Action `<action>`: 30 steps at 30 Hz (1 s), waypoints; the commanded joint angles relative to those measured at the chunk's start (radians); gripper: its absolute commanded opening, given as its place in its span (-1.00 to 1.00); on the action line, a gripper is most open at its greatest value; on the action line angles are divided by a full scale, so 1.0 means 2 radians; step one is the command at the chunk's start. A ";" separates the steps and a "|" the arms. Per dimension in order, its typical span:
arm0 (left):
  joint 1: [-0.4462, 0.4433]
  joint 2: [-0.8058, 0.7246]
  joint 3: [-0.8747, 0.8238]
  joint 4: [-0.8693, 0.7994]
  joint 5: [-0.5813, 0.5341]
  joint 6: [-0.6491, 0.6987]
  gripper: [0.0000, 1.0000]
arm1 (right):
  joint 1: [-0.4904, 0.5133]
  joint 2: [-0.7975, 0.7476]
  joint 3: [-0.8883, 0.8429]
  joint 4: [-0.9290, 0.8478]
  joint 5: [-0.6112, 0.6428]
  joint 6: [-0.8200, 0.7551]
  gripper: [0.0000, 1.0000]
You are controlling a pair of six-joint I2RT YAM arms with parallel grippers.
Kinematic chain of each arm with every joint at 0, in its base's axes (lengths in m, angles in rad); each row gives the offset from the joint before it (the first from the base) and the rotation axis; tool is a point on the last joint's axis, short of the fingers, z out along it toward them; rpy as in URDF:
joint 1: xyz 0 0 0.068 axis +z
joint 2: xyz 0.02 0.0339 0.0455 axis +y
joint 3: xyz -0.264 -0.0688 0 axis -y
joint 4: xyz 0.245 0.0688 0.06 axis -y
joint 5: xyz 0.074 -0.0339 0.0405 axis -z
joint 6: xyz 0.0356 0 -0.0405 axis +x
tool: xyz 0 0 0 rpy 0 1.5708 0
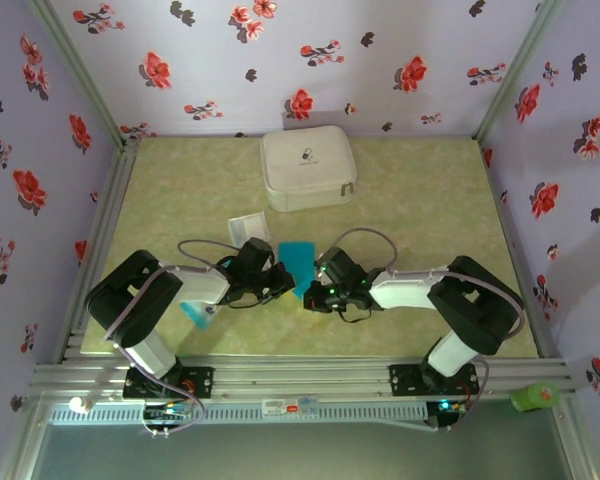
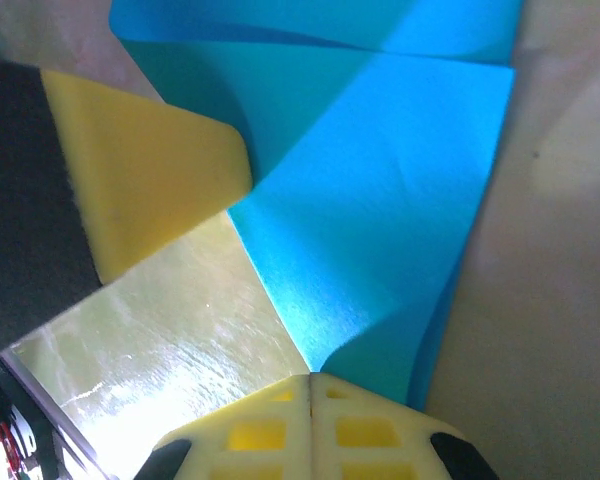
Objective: Fold a paper plane with a square sheet of paper (pick it up from the middle)
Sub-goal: Third fold the triangle at the center of the table.
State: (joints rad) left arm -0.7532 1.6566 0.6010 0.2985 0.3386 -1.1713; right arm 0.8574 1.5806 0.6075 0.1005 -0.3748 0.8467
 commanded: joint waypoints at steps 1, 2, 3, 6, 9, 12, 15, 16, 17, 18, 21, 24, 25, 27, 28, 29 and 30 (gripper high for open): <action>0.008 0.010 -0.012 -0.038 -0.015 0.013 -1.00 | -0.001 -0.016 -0.019 -0.040 -0.005 0.003 -0.90; 0.009 0.010 -0.013 -0.038 -0.015 0.013 -1.00 | -0.002 -0.020 -0.022 -0.041 -0.005 0.002 -0.90; 0.009 0.010 -0.012 -0.038 -0.014 0.013 -1.00 | -0.003 -0.025 -0.026 -0.045 -0.006 0.002 -0.89; 0.009 0.010 -0.012 -0.038 -0.015 0.013 -1.00 | -0.004 -0.035 -0.037 -0.062 -0.005 -0.008 -0.89; 0.009 0.010 -0.013 -0.037 -0.014 0.013 -1.00 | -0.010 -0.055 -0.047 -0.073 -0.001 -0.011 -0.90; 0.009 0.010 -0.012 -0.037 -0.014 0.013 -1.00 | -0.014 -0.087 -0.042 -0.081 -0.003 -0.008 -0.90; 0.009 0.009 -0.013 -0.036 -0.014 0.012 -1.00 | -0.015 -0.119 -0.026 -0.077 -0.007 -0.005 -0.90; 0.009 0.008 -0.014 -0.035 -0.014 0.011 -1.00 | -0.016 -0.123 -0.019 -0.071 -0.016 -0.005 -0.90; 0.009 0.008 -0.013 -0.034 -0.014 0.011 -1.00 | -0.016 -0.121 -0.013 -0.063 -0.024 -0.005 -0.90; 0.009 0.008 -0.013 -0.034 -0.014 0.010 -1.00 | -0.017 -0.114 -0.004 -0.060 -0.031 -0.005 -0.90; 0.009 0.009 -0.014 -0.031 -0.014 0.010 -1.00 | -0.018 -0.072 0.021 -0.047 -0.038 0.000 -0.90; 0.009 0.008 -0.014 -0.029 -0.013 0.010 -1.00 | -0.019 -0.022 0.051 -0.034 -0.034 0.017 -0.90; 0.008 0.007 -0.015 -0.028 -0.012 0.010 -1.00 | -0.019 -0.010 0.055 -0.022 -0.033 0.023 -0.90; 0.008 0.008 -0.016 -0.027 -0.012 0.010 -1.00 | -0.021 0.008 0.058 -0.001 -0.029 0.036 -0.90; 0.008 0.009 -0.015 -0.025 -0.012 0.010 -1.00 | -0.024 0.018 0.060 0.006 -0.033 0.041 -0.90; 0.008 0.009 -0.015 -0.025 -0.011 0.010 -1.00 | -0.026 0.025 0.061 0.011 -0.032 0.043 -0.90; 0.008 0.010 -0.014 -0.024 -0.011 0.010 -1.00 | -0.027 0.030 0.061 0.012 -0.028 0.044 -0.91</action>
State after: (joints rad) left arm -0.7460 1.6566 0.5991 0.3016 0.3412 -1.1713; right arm 0.8150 1.6135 0.7071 0.0780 -0.4278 0.8963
